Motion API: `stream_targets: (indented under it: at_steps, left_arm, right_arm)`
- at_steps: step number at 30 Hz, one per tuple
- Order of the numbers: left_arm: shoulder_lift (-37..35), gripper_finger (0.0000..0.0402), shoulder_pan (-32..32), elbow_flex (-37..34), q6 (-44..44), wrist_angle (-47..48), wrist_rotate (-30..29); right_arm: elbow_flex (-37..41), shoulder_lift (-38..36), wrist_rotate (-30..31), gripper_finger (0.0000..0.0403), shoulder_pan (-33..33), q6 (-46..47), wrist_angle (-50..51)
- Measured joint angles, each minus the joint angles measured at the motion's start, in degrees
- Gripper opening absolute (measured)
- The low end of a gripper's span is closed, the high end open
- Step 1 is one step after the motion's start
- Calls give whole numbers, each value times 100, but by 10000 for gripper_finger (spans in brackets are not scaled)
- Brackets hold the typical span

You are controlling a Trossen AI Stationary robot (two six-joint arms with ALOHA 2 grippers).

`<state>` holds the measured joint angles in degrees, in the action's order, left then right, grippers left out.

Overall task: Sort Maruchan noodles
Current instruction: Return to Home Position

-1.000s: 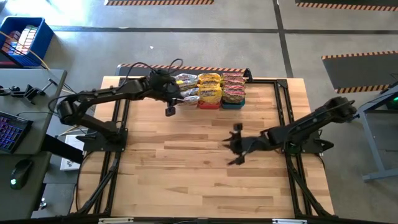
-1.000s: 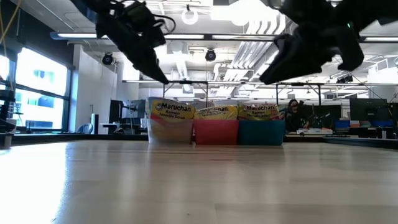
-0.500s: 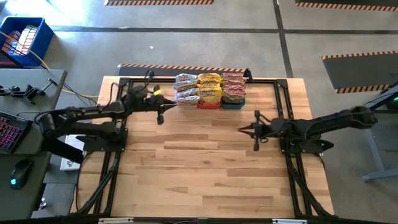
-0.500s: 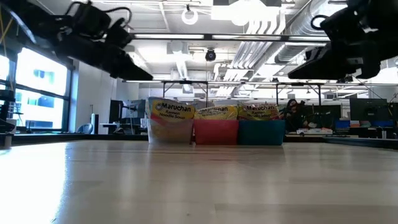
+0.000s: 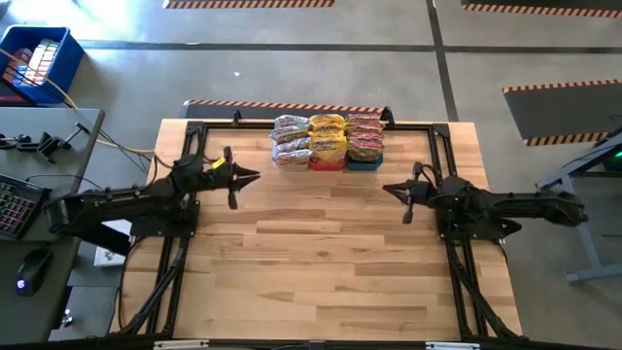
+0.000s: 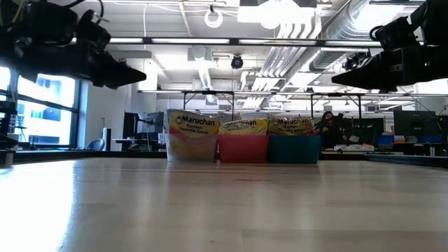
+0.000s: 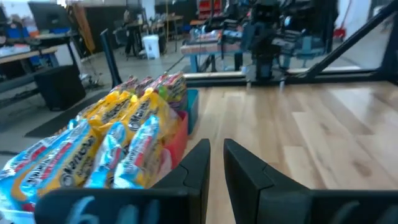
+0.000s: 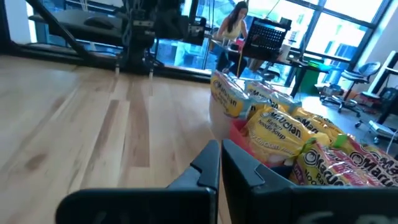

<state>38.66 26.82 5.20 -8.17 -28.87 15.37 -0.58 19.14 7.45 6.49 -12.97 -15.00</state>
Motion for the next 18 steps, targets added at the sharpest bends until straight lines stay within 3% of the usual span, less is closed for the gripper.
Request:
stream_targets:
  at_steps: [4, 12, 18]
  left_arm:
    - [-445, 35, -137, -459, 136, -266, -12]
    - [-1233, 35, -209, -444, 103, 350, -128]
    - [-2048, 35, -198, -442, 46, 722, -243]
  right_arm:
    - [0, -260, -9, 2, 1, -2, 170]
    - [2, -764, 378, 2, 2, -23, 312]
    - [2, -1554, 650, 2, 2, 6, 1011]
